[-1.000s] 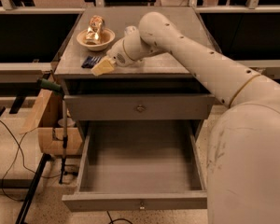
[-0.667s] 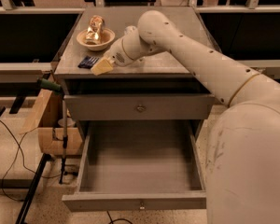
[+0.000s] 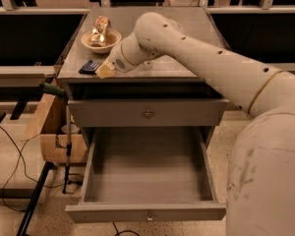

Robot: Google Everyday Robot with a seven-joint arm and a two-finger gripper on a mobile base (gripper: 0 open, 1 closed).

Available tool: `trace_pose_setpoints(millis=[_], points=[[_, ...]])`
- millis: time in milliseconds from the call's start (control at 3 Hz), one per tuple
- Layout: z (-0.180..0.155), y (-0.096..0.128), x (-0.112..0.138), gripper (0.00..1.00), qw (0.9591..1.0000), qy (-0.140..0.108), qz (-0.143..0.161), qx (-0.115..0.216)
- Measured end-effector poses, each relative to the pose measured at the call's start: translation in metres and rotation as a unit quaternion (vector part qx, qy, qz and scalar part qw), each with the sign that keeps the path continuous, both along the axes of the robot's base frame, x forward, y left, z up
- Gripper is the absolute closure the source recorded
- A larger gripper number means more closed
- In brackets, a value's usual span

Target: Place rxbar blueberry into middle drawer

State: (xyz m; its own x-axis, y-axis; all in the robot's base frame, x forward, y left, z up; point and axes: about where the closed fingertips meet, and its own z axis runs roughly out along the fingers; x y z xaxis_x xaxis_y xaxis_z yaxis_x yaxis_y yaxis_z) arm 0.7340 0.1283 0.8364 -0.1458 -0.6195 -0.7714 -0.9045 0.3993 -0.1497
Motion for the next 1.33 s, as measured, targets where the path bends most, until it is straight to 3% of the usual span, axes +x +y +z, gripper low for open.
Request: trace_pose_setpoints(millis=[333,667,1000,1333], points=[[0.005,-0.003,-0.013,1.0,0.9999,-0.012,-0.003,-0.01],[0.022,-0.015,-0.031,1.0,0.9997,-0.017,0.016,0.0],[0.039,-0.039,-0.056,1.0,0.998,-0.02,0.056,0.022],[0.041,-0.081,-0.086,1.0,0.9938,-0.013,0.105,0.035]])
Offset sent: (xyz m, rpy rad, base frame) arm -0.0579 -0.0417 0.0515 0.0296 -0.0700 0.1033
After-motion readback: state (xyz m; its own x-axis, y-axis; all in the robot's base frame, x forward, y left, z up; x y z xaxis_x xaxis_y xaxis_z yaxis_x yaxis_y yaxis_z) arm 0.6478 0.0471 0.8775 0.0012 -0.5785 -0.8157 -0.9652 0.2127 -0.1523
